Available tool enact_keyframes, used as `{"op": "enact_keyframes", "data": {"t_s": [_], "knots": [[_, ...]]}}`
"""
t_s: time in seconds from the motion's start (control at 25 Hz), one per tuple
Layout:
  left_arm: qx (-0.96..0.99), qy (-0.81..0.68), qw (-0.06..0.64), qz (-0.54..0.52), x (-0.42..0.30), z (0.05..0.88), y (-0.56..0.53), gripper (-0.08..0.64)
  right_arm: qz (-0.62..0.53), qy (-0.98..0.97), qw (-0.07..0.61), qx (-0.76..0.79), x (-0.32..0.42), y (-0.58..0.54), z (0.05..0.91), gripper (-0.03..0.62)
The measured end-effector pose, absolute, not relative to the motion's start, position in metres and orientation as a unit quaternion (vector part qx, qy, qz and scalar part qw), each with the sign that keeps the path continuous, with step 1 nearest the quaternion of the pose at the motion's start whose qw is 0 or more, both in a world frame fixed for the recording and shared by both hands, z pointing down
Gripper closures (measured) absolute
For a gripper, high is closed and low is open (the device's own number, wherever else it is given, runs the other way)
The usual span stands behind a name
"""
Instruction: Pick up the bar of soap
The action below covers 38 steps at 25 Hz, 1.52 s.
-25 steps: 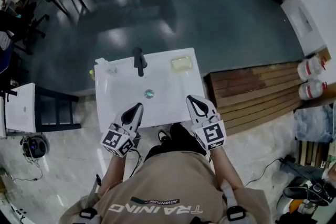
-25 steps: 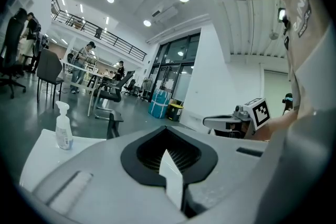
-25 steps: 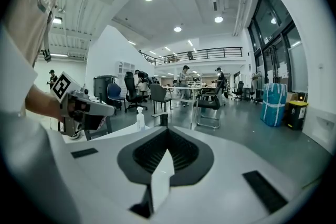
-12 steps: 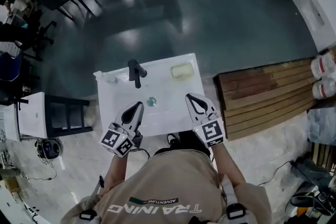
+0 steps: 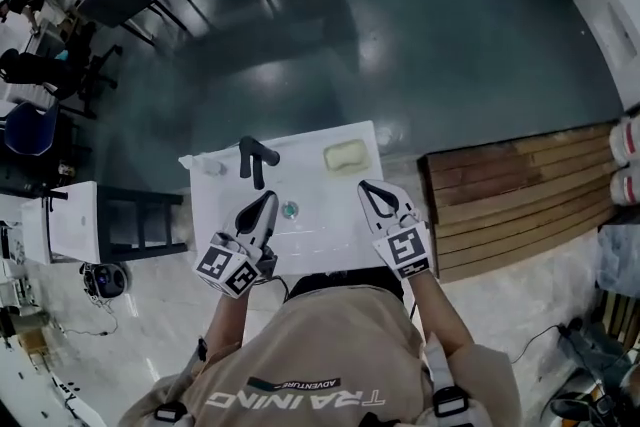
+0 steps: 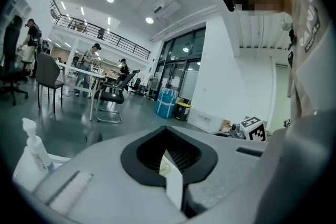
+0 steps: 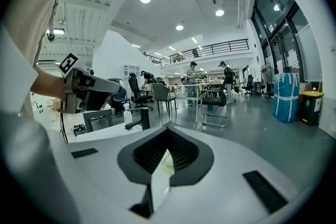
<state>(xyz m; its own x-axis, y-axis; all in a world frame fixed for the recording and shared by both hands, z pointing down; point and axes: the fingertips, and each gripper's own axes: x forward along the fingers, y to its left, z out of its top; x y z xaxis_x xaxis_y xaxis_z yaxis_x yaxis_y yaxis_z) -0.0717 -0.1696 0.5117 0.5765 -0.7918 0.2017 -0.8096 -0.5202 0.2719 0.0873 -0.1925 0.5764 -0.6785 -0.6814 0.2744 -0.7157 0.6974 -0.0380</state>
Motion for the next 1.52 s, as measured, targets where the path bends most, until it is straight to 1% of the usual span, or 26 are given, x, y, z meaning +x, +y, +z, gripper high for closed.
{"op": "enact_keyframes", "data": {"t_s": [0.44, 0.6, 0.84, 1.04, 1.36, 1.52], "knots": [[0.867, -0.469, 0.157, 0.061, -0.057, 0.526, -0.182, 0.563, 0.07, -0.923, 0.171, 0.338, 0.085, -0.211, 0.606, 0.588], [0.87, -0.463, 0.147, 0.082, -0.061, 0.536, -0.183, 0.564, 0.064, -0.922, 0.192, 0.331, 0.075, -0.219, 0.613, 0.588], [0.873, -0.453, 0.16, 0.086, -0.054, 0.547, -0.184, 0.565, 0.039, -0.921, 0.243, 0.302, 0.068, -0.227, 0.627, 0.587], [0.872, -0.452, 0.164, 0.09, -0.067, 0.558, -0.184, 0.563, 0.035, -0.919, 0.28, 0.274, 0.047, -0.239, 0.639, 0.586], [0.87, -0.449, 0.184, 0.09, -0.078, 0.574, -0.187, 0.563, -0.006, -0.904, 0.37, 0.216, 0.033, -0.257, 0.675, 0.583], [0.874, -0.439, 0.187, 0.094, -0.078, 0.579, -0.187, 0.564, -0.041, -0.885, 0.432, 0.17, 0.028, -0.259, 0.695, 0.529]]}}
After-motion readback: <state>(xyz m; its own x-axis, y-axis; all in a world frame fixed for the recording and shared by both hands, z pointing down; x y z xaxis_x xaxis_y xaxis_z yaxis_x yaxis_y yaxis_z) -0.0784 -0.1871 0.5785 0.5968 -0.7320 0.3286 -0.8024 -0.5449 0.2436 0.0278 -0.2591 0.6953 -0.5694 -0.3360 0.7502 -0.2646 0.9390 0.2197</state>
